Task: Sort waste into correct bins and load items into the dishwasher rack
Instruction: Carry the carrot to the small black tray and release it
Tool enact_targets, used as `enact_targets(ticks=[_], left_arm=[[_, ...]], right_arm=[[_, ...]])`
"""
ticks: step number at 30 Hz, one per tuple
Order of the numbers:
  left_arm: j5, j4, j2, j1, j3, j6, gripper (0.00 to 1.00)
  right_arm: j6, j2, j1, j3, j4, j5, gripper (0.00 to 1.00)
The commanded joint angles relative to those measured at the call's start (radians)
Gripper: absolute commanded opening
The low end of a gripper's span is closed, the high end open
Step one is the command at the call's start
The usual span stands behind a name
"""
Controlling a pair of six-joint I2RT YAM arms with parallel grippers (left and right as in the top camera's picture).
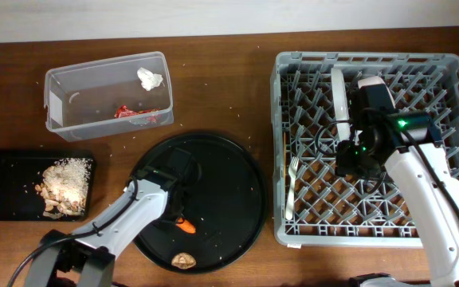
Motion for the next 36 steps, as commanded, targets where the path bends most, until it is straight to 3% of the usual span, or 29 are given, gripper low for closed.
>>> enact_targets(ticks=[1,5,11,14,23,36], left_arm=[[-0.074,-0.023,-0.058,0.069,0.027,0.139,0.08],[-0.075,-0.027,-0.14,0.208,0.079,0.319,0.08],[-0.077,-0.026,-0.195,0.472,0.171,0.445,0.07],[-0.077,0.007,-0.195,0.644,0.193,0.447,0.08],[-0.078,0.108,-0.184,0.982,0.193,0.447,0.08],[-0.134,0.222,-0.011,1.065,0.193,0.447,0.08]], right_arm=[[0.0,0.0,-0.007,-0.01,0.003,0.016,0.64],[0.0,0.0,-0.008,-0.01,0.003,0.016,0.64],[0.001,0.0,-0.007,-0.01,0.003,0.016,0.64],[0.001,0.0,-0.007,-0.01,0.003,0.016,0.64],[0.001,0.0,-0.007,-0.01,0.002,0.016,0.64],[0.001,0.0,-0.007,-0.01,0.002,0.016,0.64]])
